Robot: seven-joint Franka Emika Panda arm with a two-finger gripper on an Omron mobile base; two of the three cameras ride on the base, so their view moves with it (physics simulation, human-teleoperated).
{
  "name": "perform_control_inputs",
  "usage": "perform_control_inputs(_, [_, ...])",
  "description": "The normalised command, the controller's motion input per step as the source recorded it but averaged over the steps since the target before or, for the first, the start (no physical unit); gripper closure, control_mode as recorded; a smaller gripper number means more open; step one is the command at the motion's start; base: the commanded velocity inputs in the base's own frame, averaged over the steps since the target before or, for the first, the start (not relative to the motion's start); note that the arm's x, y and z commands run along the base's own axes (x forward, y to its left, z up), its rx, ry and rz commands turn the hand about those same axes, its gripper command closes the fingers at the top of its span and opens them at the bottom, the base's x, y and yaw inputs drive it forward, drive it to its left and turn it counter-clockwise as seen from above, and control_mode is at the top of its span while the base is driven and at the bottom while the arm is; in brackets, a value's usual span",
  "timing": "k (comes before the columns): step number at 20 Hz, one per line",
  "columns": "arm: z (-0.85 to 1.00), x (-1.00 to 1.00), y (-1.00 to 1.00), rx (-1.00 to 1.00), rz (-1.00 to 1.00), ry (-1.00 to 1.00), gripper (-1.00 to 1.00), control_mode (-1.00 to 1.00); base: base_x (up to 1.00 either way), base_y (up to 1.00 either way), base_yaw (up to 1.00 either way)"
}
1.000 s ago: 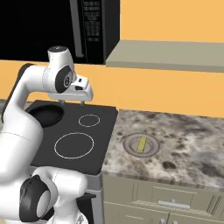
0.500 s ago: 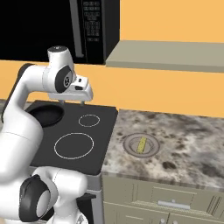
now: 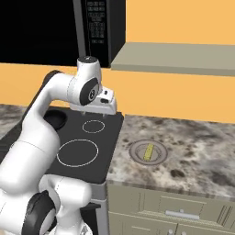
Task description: Pick up the butter stick and place it in the pan. Then turn on the burner for the pan.
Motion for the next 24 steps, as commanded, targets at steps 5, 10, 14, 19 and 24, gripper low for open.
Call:
perform_control_inputs(5, [-0.40,0.00,-0.70,0.01,0.00,0.08,-1.00,-1.00,0.00,0.00,0.00])
perform_control_inputs(10, [-0.63,0.00,-0.41,0.00,0.00,0.09,-1.00,-1.00,0.00,0.00,0.00])
perform_control_inputs(14, [-0.55,0.06,-0.26,-0.04,0.00,0.02,-1.00,-1.00,0.00,0.00,0.00])
perform_control_inputs(19, [-0.20,0.17,-0.62,0.00,0.00,0.00,-1.00,-1.00,0.00,0.00,0.00])
perform_control_inputs(24, [-0.22,0.35,-0.59,0.00,0.01,0.00,-1.00,-1.00,0.00,0.00,0.00])
